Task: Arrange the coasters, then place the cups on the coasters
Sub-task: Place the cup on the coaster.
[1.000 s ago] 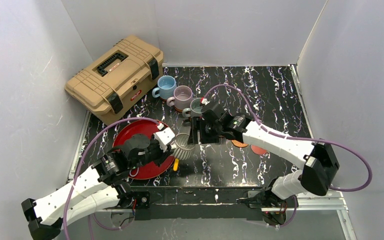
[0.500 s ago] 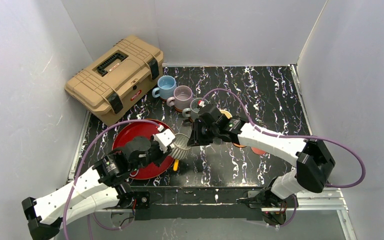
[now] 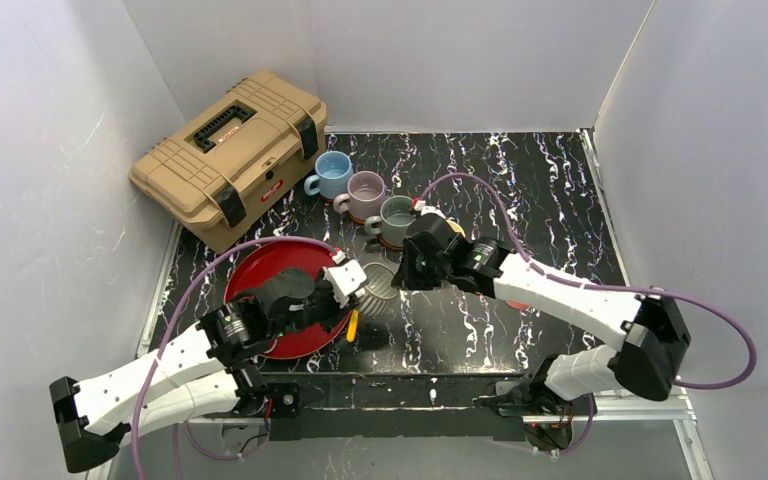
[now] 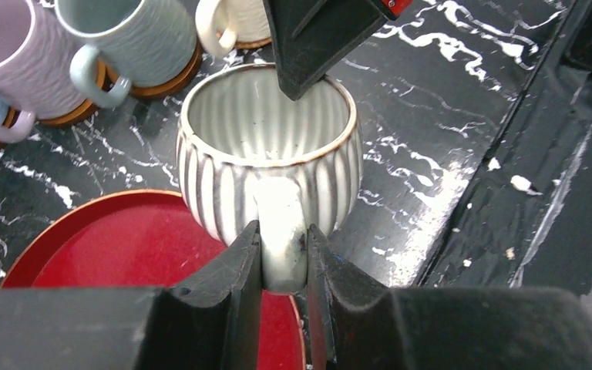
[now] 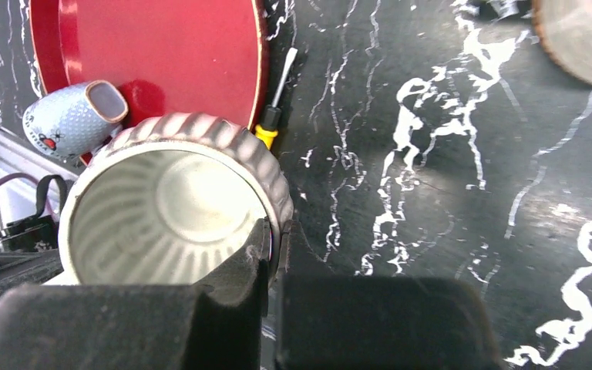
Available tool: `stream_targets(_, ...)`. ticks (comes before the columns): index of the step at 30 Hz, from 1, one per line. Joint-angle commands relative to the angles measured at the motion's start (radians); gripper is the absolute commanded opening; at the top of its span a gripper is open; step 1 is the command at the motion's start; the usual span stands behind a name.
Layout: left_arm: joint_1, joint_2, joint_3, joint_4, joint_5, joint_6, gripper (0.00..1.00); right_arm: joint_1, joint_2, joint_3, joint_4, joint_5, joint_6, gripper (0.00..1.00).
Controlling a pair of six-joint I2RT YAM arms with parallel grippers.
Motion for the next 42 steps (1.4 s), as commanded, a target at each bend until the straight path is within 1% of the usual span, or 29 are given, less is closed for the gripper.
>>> stream_targets(1, -0.004, 0.031, 0.054, -0.097, 0.115, -0.056, 0.2, -0.014, -0.116, 0.063, -0.079, 0.217, -0.127, 0.01)
stream_targets(4, -0.004, 0.024, 0.048, -0.082, 0.119, -0.092, 0.5, -0.014, -0.13, 0.087, -0.151, 0.267, -0.177, 0.01)
stream_targets(6, -0.004, 0.001, 0.031, -0.052, 0.108, -0.137, 0.64, -0.014, -0.132, 0.106, -0.203, 0.283, -0.206, 0.01)
stream_targets(8, -0.004, -0.022, 0.021, -0.028, 0.108, -0.163, 0.73, -0.014, -0.136, 0.124, -0.245, 0.29, -0.235, 0.01)
stream_targets(9, -0.004, -0.031, 0.021, -0.021, 0.11, -0.175, 0.79, -0.014, -0.139, 0.132, -0.265, 0.295, -0.247, 0.01)
stream_targets(11, -0.002, -0.041, 0.033, -0.015, 0.122, -0.204, 0.86, -0.014, -0.147, 0.151, -0.309, 0.318, -0.275, 0.01)
stream_targets(14, -0.001, -0.033, 0.071, -0.027, 0.128, -0.248, 0.97, -0.014, -0.162, 0.181, -0.384, 0.404, -0.33, 0.01)
stream_targets(18, 0.027, 0.036, 0.162, -0.133, 0.037, -0.249, 0.98, -0.019, -0.173, 0.233, -0.477, 0.502, -0.412, 0.01)
stream_targets(20, 0.086, 0.064, 0.192, -0.17, 0.032, -0.247, 0.98, -0.03, -0.173, 0.252, -0.504, 0.522, -0.441, 0.01)
stream_targets(21, 0.135, 0.073, 0.198, -0.177, 0.051, -0.252, 0.98, -0.038, -0.176, 0.253, -0.509, 0.53, -0.464, 0.01)
stream_targets(22, 0.217, 0.08, 0.196, -0.178, 0.082, -0.259, 0.98, -0.049, -0.177, 0.248, -0.509, 0.537, -0.48, 0.01)
stream_targets(23, 0.275, 0.083, 0.193, -0.172, 0.12, -0.267, 0.98, -0.064, -0.179, 0.24, -0.506, 0.543, -0.498, 0.01)
stream_targets(25, 0.385, 0.084, 0.183, -0.157, 0.154, -0.278, 0.98, -0.106, -0.182, 0.217, -0.485, 0.543, -0.531, 0.01)
stream_targets(29, 0.518, 0.087, 0.175, -0.119, 0.132, -0.266, 0.98, -0.23, -0.192, 0.151, -0.406, 0.492, -0.589, 0.01)
stream_targets(32, 0.575, 0.097, 0.163, -0.094, 0.084, -0.253, 0.98, -0.323, -0.192, 0.109, -0.347, 0.453, -0.595, 0.01)
stream_targets(34, 0.602, 0.098, 0.154, -0.08, 0.04, -0.244, 0.98, -0.364, -0.183, 0.08, -0.322, 0.451, -0.585, 0.01)
stream_targets(39, 0.664, 0.079, 0.103, -0.044, 0.014, -0.255, 0.98, -0.393, -0.166, 0.026, -0.304, 0.575, -0.532, 0.01)
stream_targets(42, 0.703, 0.085, 0.102, -0.049, 0.014, -0.273, 0.98, -0.393, -0.167, -0.003, -0.29, 0.598, -0.492, 0.01)
